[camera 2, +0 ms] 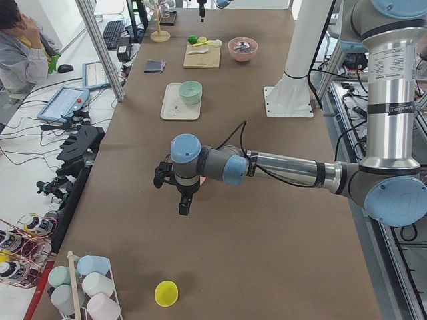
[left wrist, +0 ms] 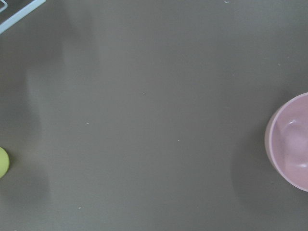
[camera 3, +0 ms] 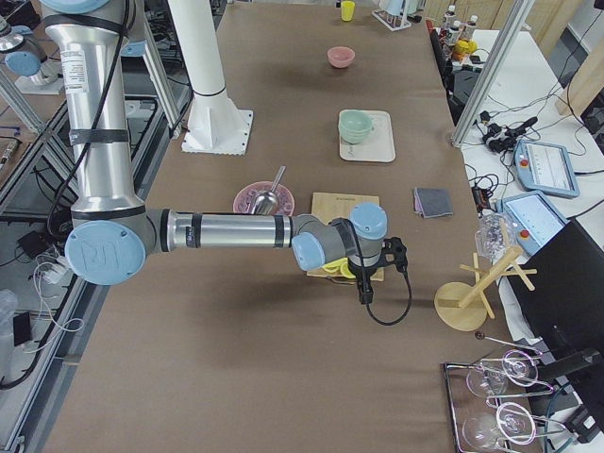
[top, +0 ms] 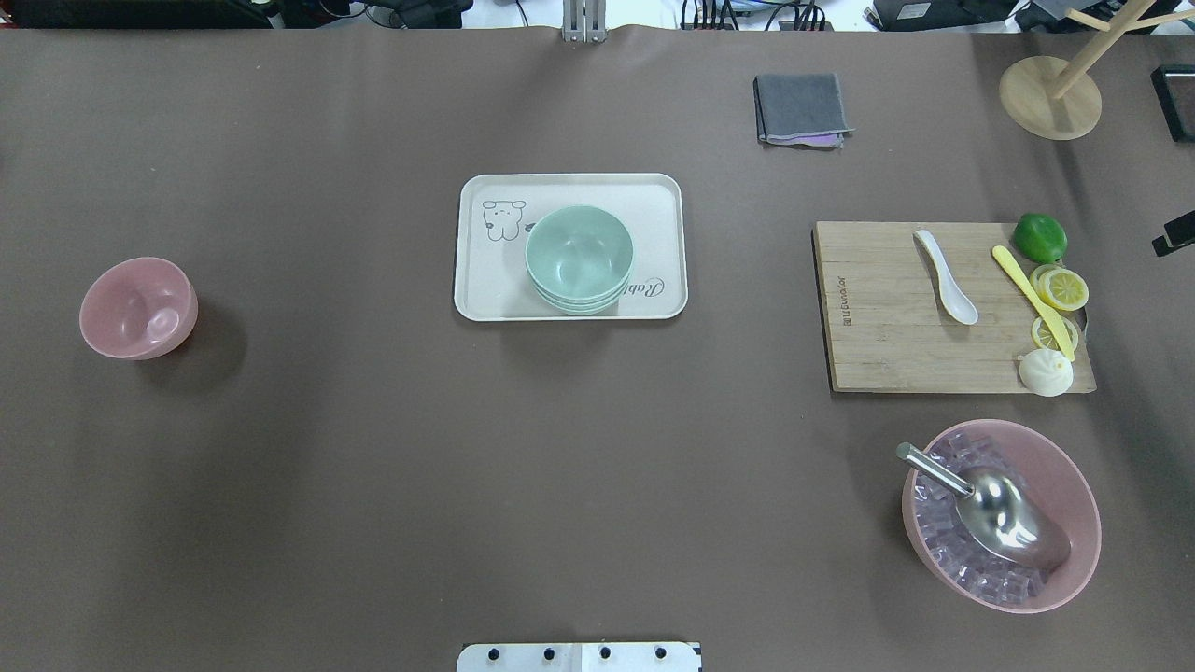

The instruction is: Stack pink bowl on green and place spoon

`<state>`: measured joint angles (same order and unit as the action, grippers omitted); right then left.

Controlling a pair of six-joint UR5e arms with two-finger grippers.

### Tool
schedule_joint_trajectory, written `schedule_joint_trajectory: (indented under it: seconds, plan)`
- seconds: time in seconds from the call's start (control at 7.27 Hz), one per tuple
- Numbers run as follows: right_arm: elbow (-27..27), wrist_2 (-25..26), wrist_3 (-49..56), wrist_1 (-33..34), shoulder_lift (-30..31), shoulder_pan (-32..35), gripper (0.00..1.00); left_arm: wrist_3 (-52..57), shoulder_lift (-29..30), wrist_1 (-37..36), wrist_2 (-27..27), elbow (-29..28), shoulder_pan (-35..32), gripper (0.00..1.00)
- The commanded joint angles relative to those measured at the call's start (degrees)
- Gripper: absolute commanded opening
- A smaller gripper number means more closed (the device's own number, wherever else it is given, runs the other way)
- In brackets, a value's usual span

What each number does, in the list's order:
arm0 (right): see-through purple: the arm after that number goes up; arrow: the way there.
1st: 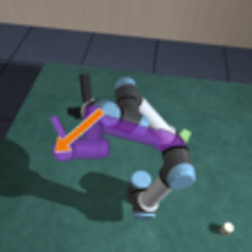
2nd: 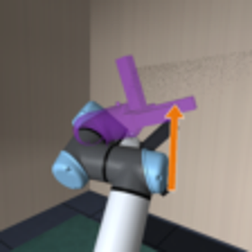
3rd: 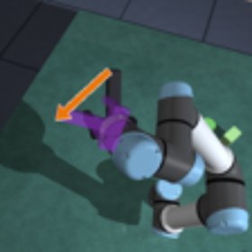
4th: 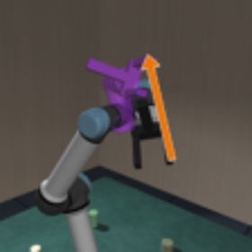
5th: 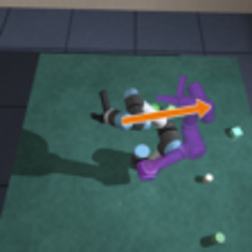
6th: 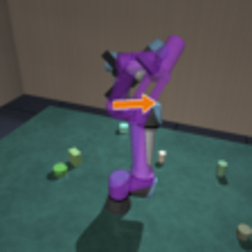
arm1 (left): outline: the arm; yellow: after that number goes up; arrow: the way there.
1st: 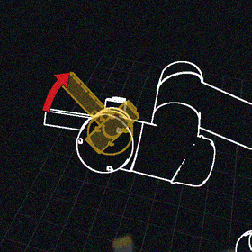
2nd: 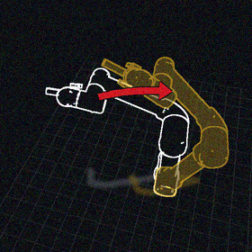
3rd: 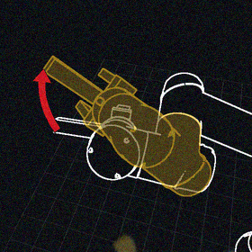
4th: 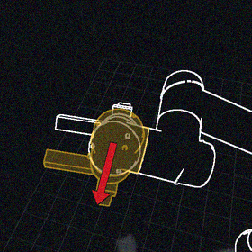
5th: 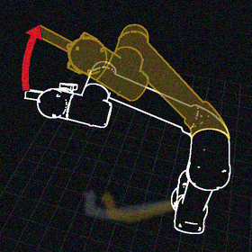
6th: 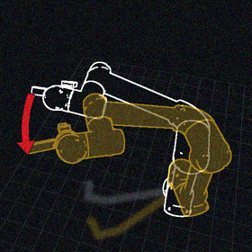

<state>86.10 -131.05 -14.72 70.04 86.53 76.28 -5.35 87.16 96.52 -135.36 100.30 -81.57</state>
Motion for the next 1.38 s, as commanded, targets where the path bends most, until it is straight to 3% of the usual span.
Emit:
schedule_joint_trajectory:
  seconds: [0.0,0.14,0.69,0.83,0.96,1.1,1.24]
  plan:
    - [0.1,0.1,-4.9,-0.1,-1.2,-2.7,1.00,-5.6,2.8,0.1,0.1,-1.3,3.5,0.98]
    - [0.1,0.1,-5.7,-0.1,-2.0,-3.9,1.00,-12.3,3.1,1.4,0.4,-1.0,7.6,0.98]
    - [2.2,-0.5,-18.6,0.0,-7.2,-9.8,1.00,-13.2,6.8,3.1,0.4,-6.6,16.0,0.97]
    - [2.1,-0.2,-20.4,0.0,-8.2,-11.7,1.00,-13.3,8.4,5.1,0.3,-10.4,16.1,0.96]
    - [2.2,-0.3,-21.3,0.0,-8.7,-12.4,1.00,-13.5,10.4,7.1,-0.2,-13.8,16.1,0.92]
    - [2.2,-0.3,-21.4,0.0,-8.8,-12.6,1.00,-13.4,10.9,7.1,-0.3,-14.4,16.2,0.78]
    - [2.2,-0.2,-21.6,0.0,-9.0,-13.3,1.00,-13.4,11.0,8.1,-0.3,-15.6,16.2,0.75]
